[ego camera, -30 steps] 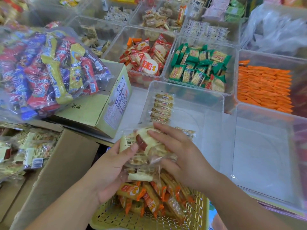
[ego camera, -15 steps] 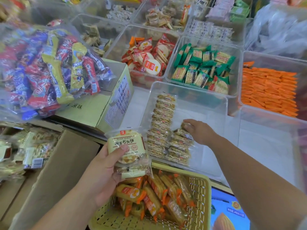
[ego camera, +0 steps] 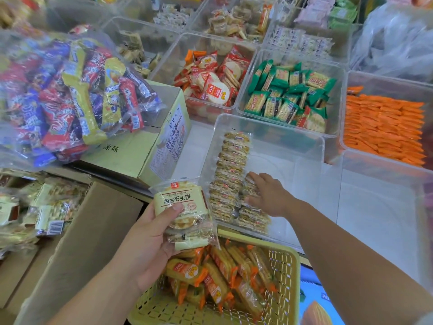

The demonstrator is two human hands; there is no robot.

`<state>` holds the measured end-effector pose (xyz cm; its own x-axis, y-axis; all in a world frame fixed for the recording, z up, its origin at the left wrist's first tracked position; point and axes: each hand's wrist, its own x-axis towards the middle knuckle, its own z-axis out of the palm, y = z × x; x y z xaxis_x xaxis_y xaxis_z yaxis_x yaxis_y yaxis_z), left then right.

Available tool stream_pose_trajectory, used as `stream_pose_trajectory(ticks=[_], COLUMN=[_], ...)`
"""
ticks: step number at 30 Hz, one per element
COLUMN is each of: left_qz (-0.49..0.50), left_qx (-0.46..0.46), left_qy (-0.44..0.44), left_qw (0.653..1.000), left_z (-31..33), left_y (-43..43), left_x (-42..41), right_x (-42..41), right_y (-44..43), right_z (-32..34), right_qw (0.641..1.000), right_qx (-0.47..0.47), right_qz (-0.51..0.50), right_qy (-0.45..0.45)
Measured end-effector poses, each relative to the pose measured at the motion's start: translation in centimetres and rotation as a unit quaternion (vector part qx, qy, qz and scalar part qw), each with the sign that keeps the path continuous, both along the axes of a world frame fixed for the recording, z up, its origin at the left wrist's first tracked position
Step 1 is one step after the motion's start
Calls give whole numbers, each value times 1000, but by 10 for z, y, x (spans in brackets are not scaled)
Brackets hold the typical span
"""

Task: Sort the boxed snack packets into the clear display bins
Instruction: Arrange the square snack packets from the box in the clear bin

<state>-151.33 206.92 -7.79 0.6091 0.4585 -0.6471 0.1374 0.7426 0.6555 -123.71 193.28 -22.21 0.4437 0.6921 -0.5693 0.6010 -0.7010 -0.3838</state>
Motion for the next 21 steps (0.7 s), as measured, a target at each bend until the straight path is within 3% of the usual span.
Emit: stream_pose_trajectory(ticks=[8, 11, 13, 15, 17, 19, 21], left_qz=[13, 7, -8, -12, -39, -103, -166], left_qx=[-12, 16, 68, 161, 289, 427, 537], left_qy=[0, -4, -20, -12, 13, 51, 84], left_qw=[1000, 1000, 997, 987, 957, 897, 823], left_z=[6, 9, 13, 17, 21, 22, 22], left_y=[-3, 0, 2, 4, 5, 4, 0], left_x=[2, 2, 5, 10, 15, 17, 19], right_x=[4, -8, -27, -52, -79, -97, -111], right_y=[-2, -2, -3, -3, -1, -2, -4], right_z=[20, 47, 69, 96, 122, 138, 147], right_qw=[1000, 998, 985, 943, 845, 762, 729], right_qx=[-15, 39, 130, 246, 296, 289, 284], right_qz=[-9, -57, -105, -213, -326, -354, -339], right_qy=[3, -8, -33, 76, 304, 459, 523])
